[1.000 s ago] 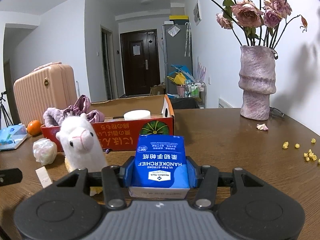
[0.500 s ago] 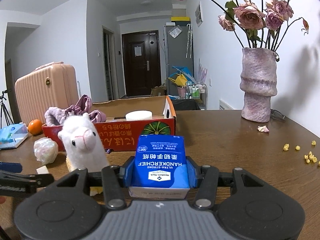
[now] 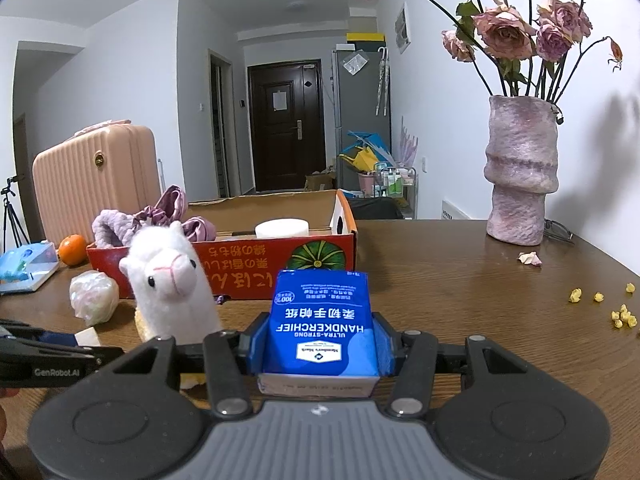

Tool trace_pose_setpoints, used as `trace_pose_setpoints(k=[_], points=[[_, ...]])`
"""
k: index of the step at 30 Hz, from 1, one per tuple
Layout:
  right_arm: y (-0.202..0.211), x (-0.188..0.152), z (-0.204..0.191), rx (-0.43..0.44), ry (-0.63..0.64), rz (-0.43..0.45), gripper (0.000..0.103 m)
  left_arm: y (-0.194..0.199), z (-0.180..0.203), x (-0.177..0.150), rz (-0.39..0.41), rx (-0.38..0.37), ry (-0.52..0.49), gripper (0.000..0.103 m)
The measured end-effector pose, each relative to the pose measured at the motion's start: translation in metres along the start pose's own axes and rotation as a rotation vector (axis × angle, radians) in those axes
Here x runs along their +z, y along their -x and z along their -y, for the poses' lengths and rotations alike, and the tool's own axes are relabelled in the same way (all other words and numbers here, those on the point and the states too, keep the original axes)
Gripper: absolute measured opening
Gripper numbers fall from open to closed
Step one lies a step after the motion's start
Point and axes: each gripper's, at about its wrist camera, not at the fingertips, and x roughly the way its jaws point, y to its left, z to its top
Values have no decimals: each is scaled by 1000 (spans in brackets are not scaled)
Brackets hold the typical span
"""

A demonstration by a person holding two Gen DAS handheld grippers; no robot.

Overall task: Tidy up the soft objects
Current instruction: 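Grasp the white paper piece with the left tool while the right tool holds the handkerchief pack, then carry the paper piece and handkerchief pack in both tools over the box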

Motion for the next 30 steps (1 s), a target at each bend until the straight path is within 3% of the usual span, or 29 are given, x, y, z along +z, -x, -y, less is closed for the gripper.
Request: trace_pose_setpoints(k=[7, 18, 30], points=[[2, 0, -2, 6, 5, 7, 51, 13, 0, 1, 53, 7, 1, 30], [8, 2, -5, 22, 15, 40, 51, 56, 10, 5, 247, 21, -42, 31], [10, 4, -4, 20, 16, 64, 51, 63, 9, 10, 279, 12, -31, 30]])
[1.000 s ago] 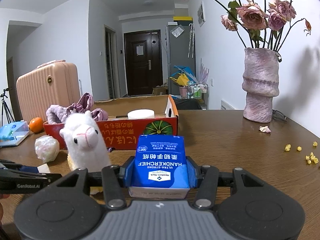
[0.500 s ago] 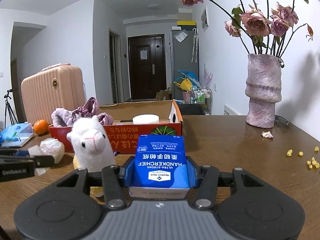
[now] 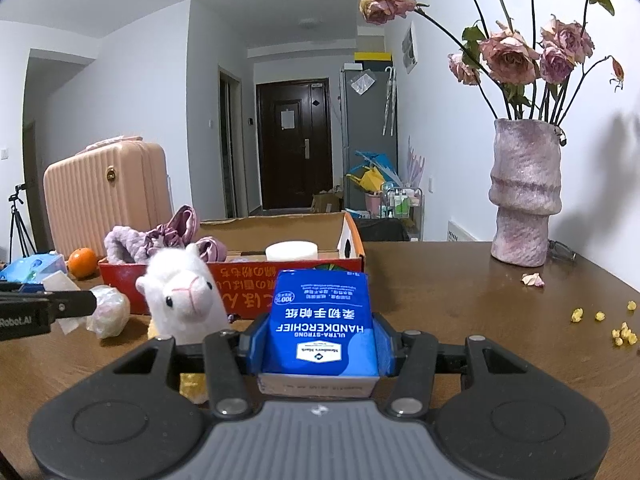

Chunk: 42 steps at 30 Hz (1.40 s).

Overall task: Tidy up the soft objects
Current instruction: 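Carry the paper piece and handkerchief pack in both tools over the box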

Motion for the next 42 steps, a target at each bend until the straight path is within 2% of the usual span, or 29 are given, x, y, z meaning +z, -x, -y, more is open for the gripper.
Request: trace_pose_setpoints(k=[16, 26, 42], points=[[-17, 20, 0, 22, -2, 95, 51, -14, 5, 42, 94, 5, 85, 31], [-56, 38, 1, 41, -20, 114, 51, -53, 1, 63, 94, 15, 138, 31], [-127, 67, -12, 113, -8, 131, 51, -123, -10, 87, 80, 56, 166, 31]])
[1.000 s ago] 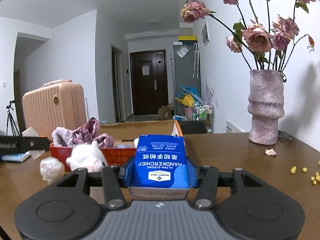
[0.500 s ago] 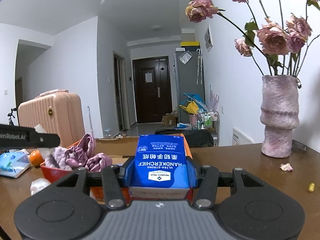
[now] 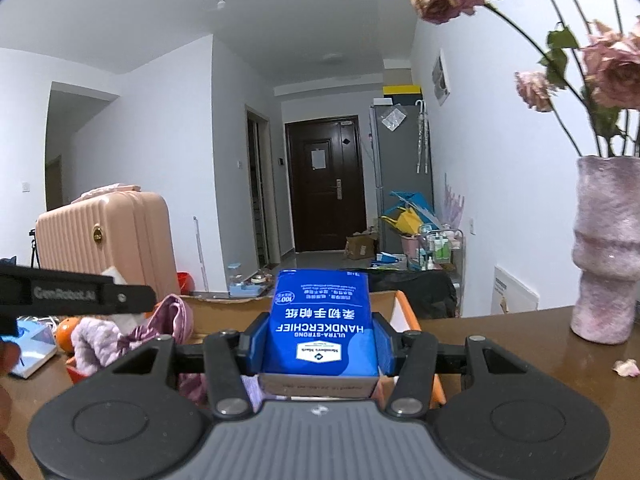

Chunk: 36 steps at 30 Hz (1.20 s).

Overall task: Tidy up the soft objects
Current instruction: 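Carry the paper piece and handkerchief pack in both tools over the box, then open the right tool dropping the pack while the left tool releases the paper into the box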

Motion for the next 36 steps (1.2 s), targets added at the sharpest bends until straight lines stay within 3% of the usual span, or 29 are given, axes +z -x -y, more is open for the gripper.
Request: trace_pose_setpoints(k=[15, 25, 27, 29, 31, 33, 36], points=[[-60, 11, -8, 39, 20, -17, 51, -52, -5, 12, 11, 56, -2, 31], [-67, 13, -7, 37, 22, -45, 52, -54, -4, 8, 8, 59, -9, 33], [-69, 13, -5, 44, 11, -63, 53, -55, -6, 8, 2, 65, -1, 44], [-69, 15, -3, 41, 8, -66, 66, -56, -9, 9, -1, 67, 10, 48], [-68, 16, -2, 29, 5, -64, 84, -56, -12, 9, -5, 75, 24, 60], [-67, 16, -1, 17, 0, -53, 88, -56, -14, 10, 1, 105, 36, 81], [-67, 16, 0, 4, -6, -59, 103, -55, -17, 10, 15, 136, 47, 96]])
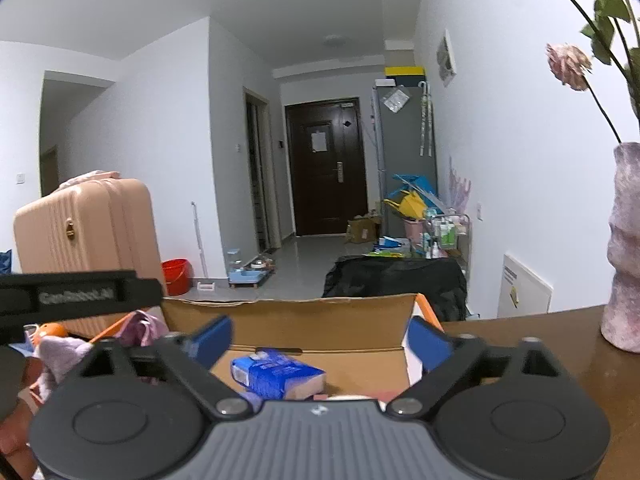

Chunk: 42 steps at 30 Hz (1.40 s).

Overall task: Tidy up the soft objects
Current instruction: 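Open the right tool dropping the pack while the left tool releases the paper into the box, then move both tools back from the box toward the llama plush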

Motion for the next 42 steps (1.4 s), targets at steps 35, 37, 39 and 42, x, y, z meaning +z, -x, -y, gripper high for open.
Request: trace_pose_setpoints(k=[35, 37, 39, 42], points=[[73, -26, 16, -91, -41, 36, 103, 67, -14, -25, -1, -3, -21, 103], [80, -30, 17, -99, -40, 31, 103, 75, -15, -28, 0, -3, -29, 103], [88, -33, 17, -105, -41, 25, 103, 83, -17, -31, -2, -4, -31, 103], [100, -37, 18, -114, -43, 20, 103, 95, -21, -36, -10, -7, -32, 103]])
